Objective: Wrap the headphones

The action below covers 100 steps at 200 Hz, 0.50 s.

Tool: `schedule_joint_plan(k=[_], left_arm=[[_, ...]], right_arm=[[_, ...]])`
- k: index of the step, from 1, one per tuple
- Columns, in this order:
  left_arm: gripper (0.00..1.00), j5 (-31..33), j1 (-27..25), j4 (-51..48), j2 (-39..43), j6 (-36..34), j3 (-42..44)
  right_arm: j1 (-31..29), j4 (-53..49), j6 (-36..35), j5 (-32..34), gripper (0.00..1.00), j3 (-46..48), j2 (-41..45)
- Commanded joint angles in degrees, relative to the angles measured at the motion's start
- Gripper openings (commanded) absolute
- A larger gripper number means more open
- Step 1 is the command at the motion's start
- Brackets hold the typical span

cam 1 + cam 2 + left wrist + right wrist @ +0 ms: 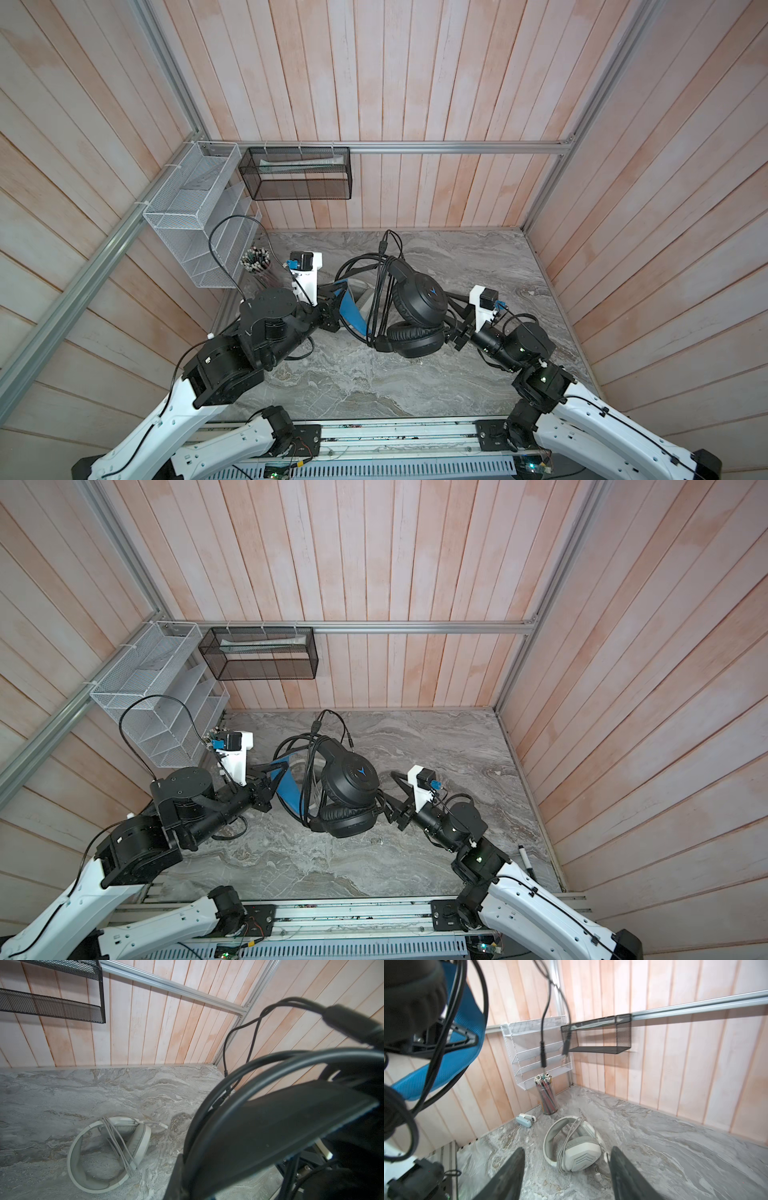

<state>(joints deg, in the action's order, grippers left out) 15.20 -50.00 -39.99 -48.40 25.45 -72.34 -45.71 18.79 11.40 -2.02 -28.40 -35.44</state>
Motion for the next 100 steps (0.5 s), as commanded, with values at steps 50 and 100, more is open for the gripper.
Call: schedule_joint_plan(k=[50, 100], left_arm=[[0.00, -4.70, -0.03, 6.35, -4.53, 6.11, 0.52], [0.00, -7.65, -0.06, 9.55, -10.56, 10.88, 3.40]], right_arm=[[0.10, -5.70, 4.07, 18.77, 0.78, 2.35, 8.50], [0.09, -12.25, 9.56, 37.59, 0.80, 1.97, 12.43]])
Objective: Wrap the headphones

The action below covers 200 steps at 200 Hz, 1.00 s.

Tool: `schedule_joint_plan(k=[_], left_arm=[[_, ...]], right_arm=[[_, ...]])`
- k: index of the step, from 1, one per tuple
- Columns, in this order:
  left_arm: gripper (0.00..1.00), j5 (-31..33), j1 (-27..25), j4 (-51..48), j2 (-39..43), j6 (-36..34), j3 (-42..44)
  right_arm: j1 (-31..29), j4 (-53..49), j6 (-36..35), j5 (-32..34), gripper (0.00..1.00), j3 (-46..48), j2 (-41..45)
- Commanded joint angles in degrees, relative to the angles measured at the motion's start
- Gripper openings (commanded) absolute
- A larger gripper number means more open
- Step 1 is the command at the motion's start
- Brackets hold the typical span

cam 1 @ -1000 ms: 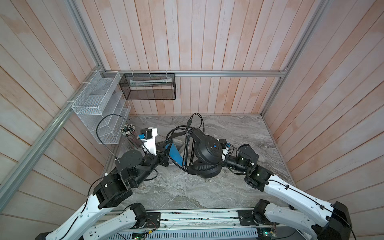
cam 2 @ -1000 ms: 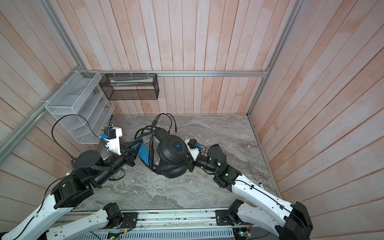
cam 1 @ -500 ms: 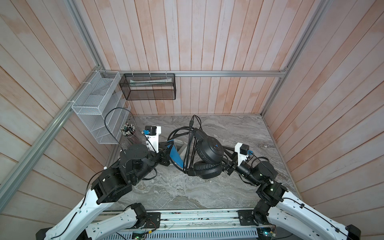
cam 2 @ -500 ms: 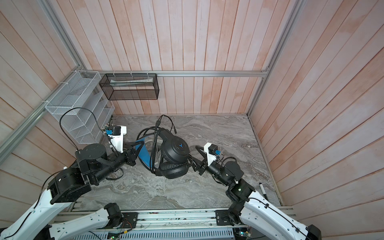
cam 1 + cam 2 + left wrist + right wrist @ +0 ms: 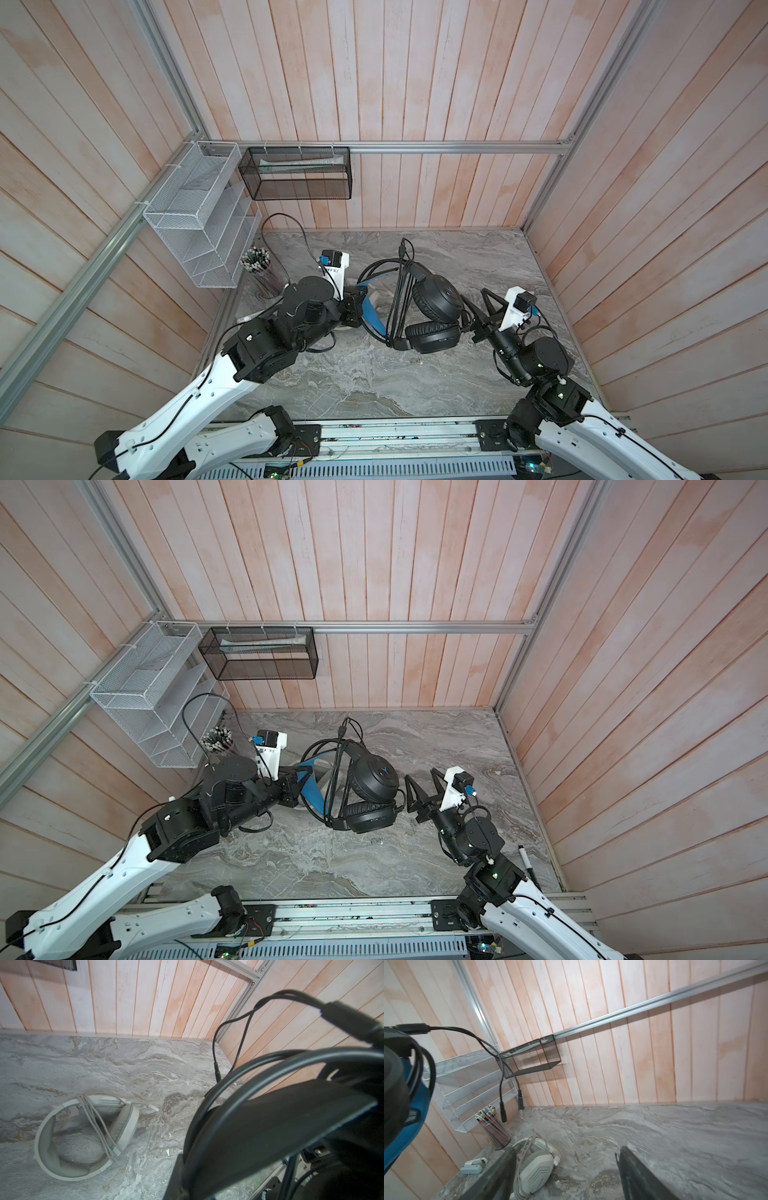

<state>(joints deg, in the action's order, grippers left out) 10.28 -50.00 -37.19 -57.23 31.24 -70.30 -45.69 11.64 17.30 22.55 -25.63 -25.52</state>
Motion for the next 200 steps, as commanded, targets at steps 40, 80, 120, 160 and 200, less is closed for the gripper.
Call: schedule_joint_plan(k=[40, 80, 120, 160, 200], left_arm=[[0.00, -1.97, -0.13, 11.94, -5.62, 9.16, 5.79], [0.00, -0.18, -1.02, 18.66, -11.54, 12.44, 9.91], [0.00, 0.57, -2.15, 24.11, -18.68, 14.14, 10.78], [0.00, 1.71, -2.81, 29.38, -24.91, 15.14, 11.48], [0.00, 2.09, -2.78, 34.67, -30.54, 15.37, 11.97]], right_arm=[[0.05, -15.85, 5.72, 29.70, 0.83, -5.30, 8.83], [0.05, -17.51, 4.40, 31.97, 0.85, -5.05, 15.40], [0.07, -18.94, 5.20, 32.00, 0.85, -5.31, 14.61], [0.05, -18.40, 4.84, 31.34, 0.85, -5.05, 13.92], [0.07, -18.32, 4.71, 30.44, 0.85, -4.69, 13.74]])
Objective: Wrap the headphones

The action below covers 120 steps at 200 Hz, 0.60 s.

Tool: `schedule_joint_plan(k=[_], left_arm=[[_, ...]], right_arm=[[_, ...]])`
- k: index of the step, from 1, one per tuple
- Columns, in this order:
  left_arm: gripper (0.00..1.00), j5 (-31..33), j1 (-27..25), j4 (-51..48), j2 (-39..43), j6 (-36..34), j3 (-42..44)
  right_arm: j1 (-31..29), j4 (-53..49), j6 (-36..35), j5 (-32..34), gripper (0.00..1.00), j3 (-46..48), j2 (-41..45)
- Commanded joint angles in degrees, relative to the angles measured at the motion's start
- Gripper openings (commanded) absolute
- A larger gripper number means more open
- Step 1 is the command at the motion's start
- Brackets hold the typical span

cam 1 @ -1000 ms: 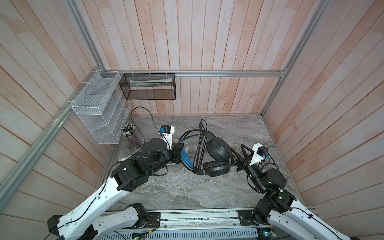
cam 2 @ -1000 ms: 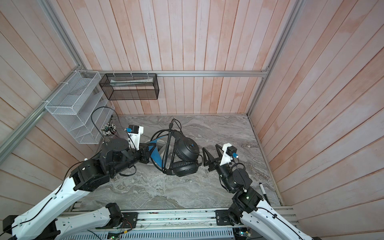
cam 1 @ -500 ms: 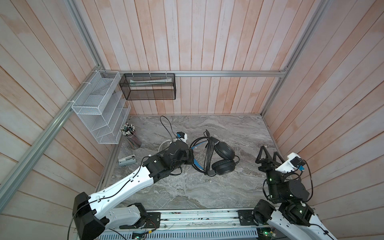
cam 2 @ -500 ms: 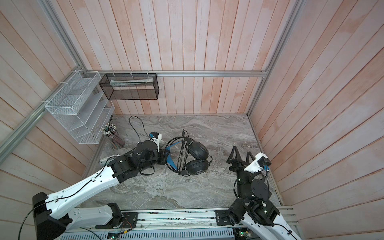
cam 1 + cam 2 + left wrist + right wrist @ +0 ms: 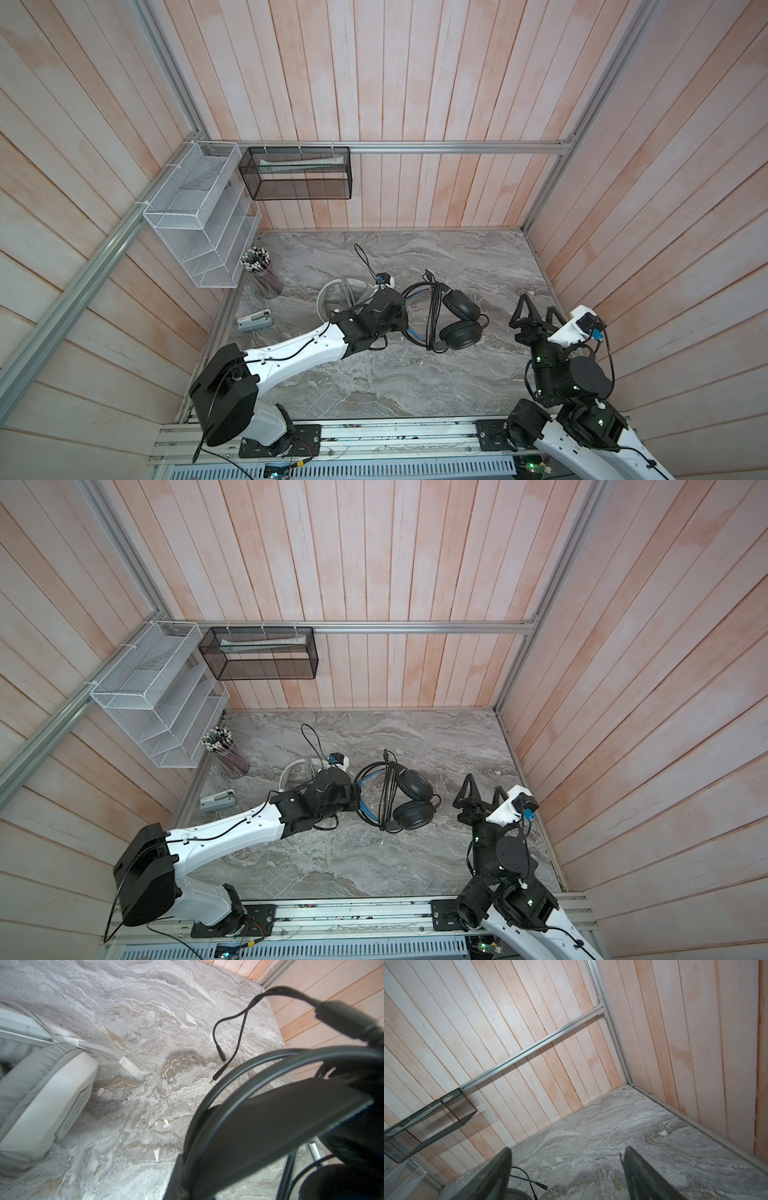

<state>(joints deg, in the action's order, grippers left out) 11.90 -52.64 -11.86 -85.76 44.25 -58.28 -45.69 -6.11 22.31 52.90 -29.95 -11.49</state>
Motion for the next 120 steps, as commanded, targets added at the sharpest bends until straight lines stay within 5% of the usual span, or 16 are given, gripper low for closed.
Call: schedule_joint_plan(k=[1, 72, 120], left_arm=[[0.00, 0.40, -0.16, 9.46, -2.12, 2.44, -0.02], [0.00, 0.40, -0.18, 14.50, -11.64, 3.28, -1.62], [0.00, 0.14, -0.18, 15.10, -15.03, 3.56, -0.96]], right_arm=[[0.07, -0.57, -0.27, 0.04, 0.85, -0.32, -0.29], [0.07, 0.20, -0.74, -1.74, 0.84, 0.12, -1.69], [0.07, 2.16, -2.41, -9.67, 0.83, -0.67, -6.93]])
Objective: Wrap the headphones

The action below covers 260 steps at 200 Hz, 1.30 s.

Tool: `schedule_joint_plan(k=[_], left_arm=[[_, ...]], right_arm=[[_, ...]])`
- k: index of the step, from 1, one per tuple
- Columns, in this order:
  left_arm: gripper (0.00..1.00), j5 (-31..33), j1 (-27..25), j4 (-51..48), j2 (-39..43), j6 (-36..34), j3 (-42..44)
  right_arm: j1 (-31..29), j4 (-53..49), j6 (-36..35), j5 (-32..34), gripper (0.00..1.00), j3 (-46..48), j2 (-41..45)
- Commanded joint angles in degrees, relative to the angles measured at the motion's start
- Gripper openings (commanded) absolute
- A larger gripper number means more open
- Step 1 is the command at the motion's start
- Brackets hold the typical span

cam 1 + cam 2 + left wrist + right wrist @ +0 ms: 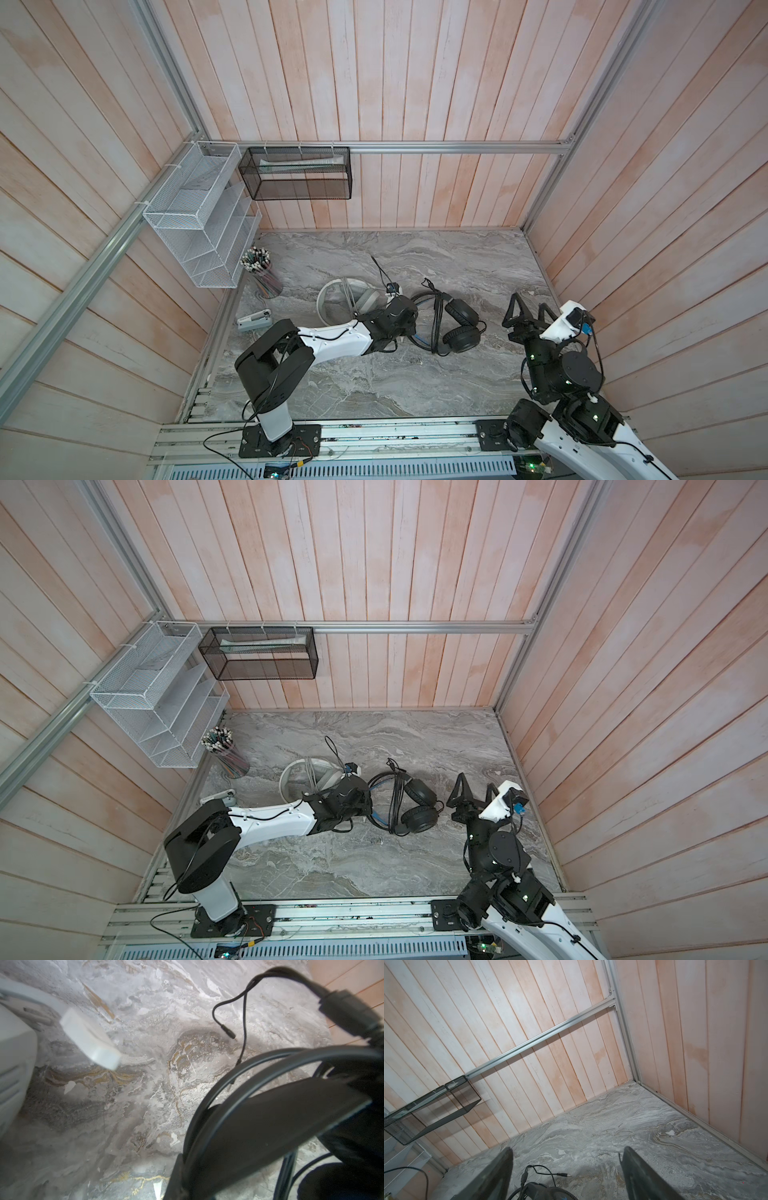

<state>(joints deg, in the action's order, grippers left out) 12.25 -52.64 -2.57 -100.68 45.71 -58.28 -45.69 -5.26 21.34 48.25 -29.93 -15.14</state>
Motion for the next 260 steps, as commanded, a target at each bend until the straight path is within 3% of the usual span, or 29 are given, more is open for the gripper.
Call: schedule_joint_plan(k=[1, 75, 154, 241, 260], left_arm=[[0.00, -0.21, -0.22, 5.82, -0.12, 2.10, -0.96], [0.00, 0.21, -0.26, 5.22, -3.80, 4.58, 0.45], [0.00, -0.54, -0.25, 2.47, -5.27, 6.19, -0.31], [0.39, -2.28, -0.36, 0.80, -4.84, 5.78, -0.96], [0.56, -2.15, -0.60, 0.18, -4.15, 4.59, -1.62]], right_arm=[[0.08, 1.30, -1.47, -5.10, 0.82, -0.72, -3.47], [0.07, 4.46, 2.20, -13.87, 0.82, 0.94, -13.38], [0.08, 3.49, 3.34, -15.29, 0.82, 1.46, -14.75], [0.08, 1.74, 3.88, -14.84, 0.82, 1.72, -12.81], [0.05, 1.18, 4.14, -14.68, 0.82, 1.33, -12.57]])
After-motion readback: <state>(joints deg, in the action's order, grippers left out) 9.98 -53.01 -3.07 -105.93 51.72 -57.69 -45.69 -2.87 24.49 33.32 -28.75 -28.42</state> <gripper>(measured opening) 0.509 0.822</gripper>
